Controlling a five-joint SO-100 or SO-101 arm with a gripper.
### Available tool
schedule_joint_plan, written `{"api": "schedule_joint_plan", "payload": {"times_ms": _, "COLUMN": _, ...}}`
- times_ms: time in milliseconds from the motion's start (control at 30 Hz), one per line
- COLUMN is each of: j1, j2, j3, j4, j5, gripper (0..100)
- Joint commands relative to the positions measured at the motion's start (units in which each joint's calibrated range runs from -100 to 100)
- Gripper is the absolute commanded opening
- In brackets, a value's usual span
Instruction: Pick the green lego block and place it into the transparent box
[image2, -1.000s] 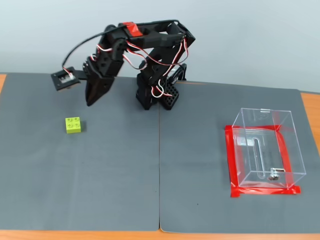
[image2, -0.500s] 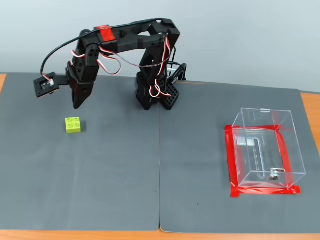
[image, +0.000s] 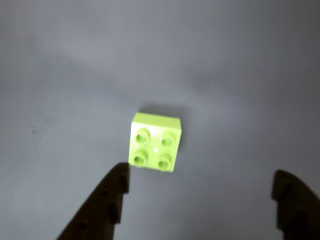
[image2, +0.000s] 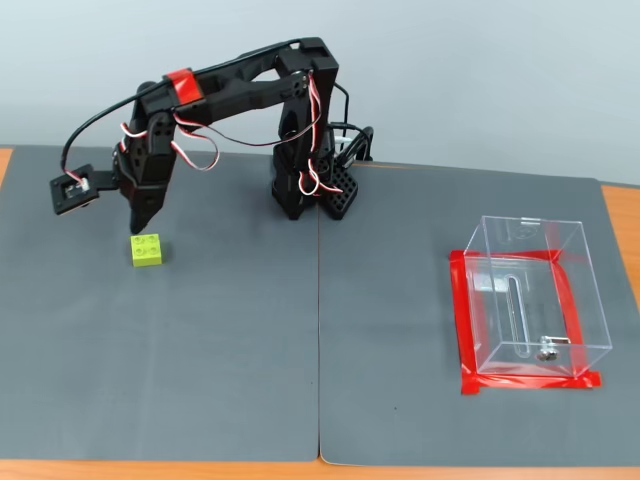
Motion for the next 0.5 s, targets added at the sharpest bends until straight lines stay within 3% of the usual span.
{"api": "schedule_joint_plan", "payload": {"times_ms": 0, "j1": 0.1, "j2": 2.6, "j3": -2.5, "j4": -4.5, "j5": 0.3, "gripper": 33}}
{"api": "schedule_joint_plan", "payload": {"times_ms": 467, "j1": -1.7, "j2": 6.8, "j3": -2.1, "j4": -7.8, "j5": -0.2, "gripper": 33}}
